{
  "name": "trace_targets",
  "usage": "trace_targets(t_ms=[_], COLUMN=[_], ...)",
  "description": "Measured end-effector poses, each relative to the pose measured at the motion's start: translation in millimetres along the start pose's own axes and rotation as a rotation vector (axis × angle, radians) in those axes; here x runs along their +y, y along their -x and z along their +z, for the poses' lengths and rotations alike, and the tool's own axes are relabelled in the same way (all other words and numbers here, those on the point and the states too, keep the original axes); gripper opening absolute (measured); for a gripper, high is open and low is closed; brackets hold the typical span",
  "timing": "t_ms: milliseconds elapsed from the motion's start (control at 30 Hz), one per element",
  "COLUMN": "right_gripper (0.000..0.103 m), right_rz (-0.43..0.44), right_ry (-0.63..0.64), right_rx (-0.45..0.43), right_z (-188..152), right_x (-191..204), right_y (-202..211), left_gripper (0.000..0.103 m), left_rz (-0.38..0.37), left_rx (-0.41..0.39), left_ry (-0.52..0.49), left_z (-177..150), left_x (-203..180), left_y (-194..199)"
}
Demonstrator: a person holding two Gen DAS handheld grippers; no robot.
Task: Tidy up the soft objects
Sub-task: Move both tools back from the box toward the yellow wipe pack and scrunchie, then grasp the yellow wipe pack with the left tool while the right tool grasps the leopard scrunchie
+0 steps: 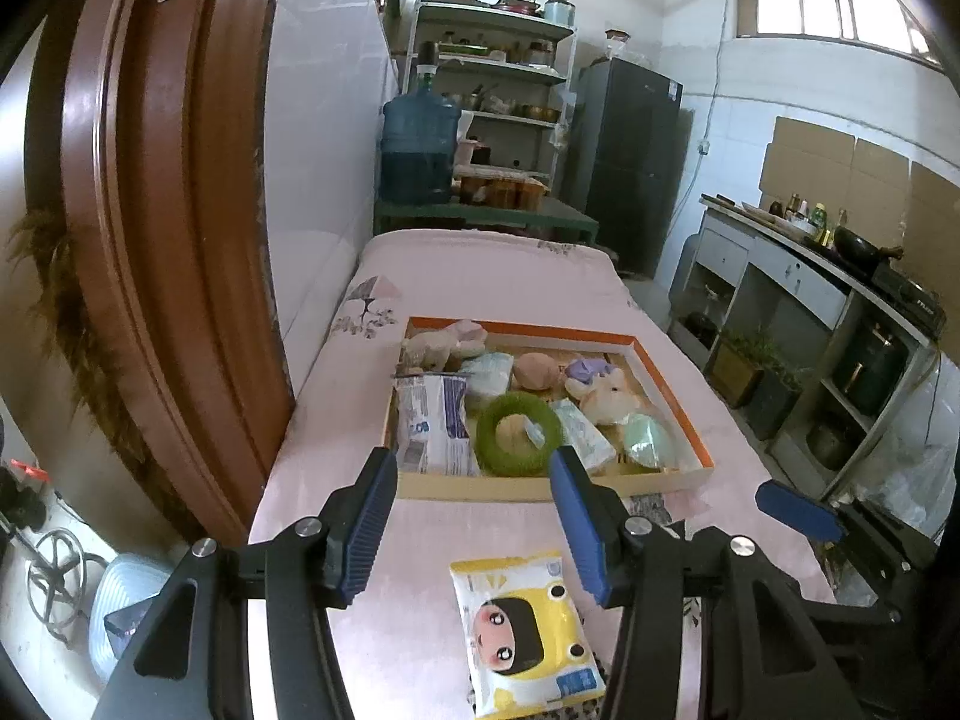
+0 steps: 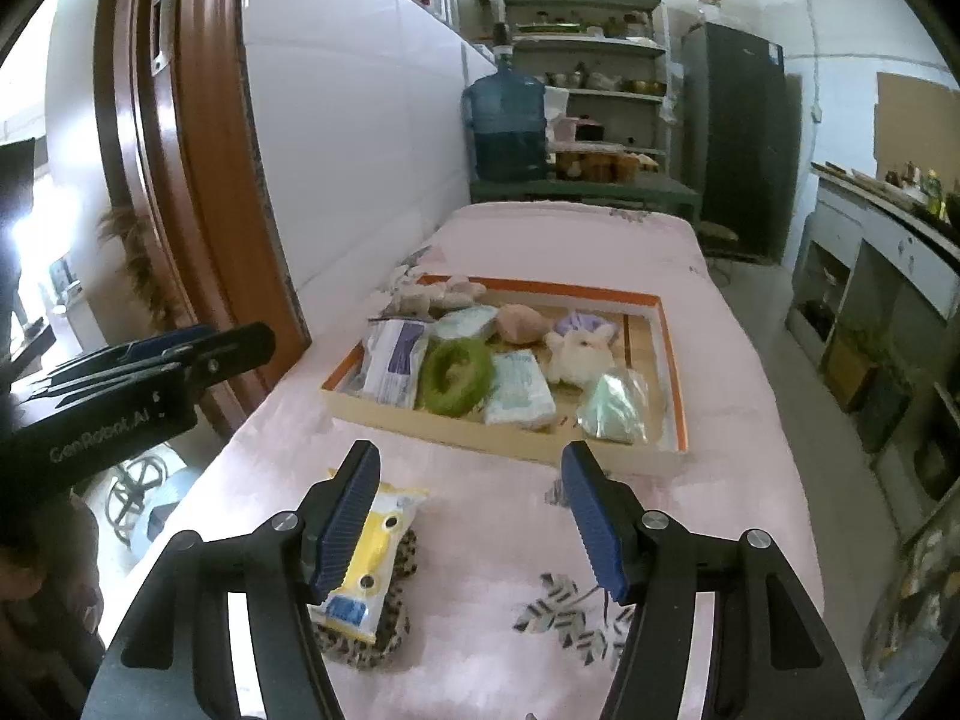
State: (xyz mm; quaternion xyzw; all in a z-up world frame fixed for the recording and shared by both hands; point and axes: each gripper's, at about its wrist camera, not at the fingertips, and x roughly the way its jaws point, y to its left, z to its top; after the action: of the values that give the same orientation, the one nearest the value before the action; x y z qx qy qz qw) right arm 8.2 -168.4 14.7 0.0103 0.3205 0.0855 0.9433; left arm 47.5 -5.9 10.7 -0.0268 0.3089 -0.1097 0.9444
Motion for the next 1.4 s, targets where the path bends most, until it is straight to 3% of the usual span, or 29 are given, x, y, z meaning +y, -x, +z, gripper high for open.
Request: trace_targets(t_ms=[600, 1367, 1400], right_gripper=[0.065, 0.065, 0.065], right_rz=[-0.008, 0.036, 0.035], right_ry=[-0.032, -0.059, -0.061], right_rx=[0.032, 0.123, 0.124], right_z=[-30.1, -55.2, -55.5], right_x=[-9.3, -12.7, -13.6], right_y=[2.3, -28.0, -28.4], left_gripper=[0.053, 0.053, 0.047], left_rz=[-0.029, -0.163, -0.184], left_rx=[0.046, 0.268, 0.27], left_ry=[0.024, 0.184, 0.197], left_z=[-25.5, -92.5, -93.5], left_x=[3.1, 17.8, 18.1], left_y=[-5.5, -70.5, -71.5])
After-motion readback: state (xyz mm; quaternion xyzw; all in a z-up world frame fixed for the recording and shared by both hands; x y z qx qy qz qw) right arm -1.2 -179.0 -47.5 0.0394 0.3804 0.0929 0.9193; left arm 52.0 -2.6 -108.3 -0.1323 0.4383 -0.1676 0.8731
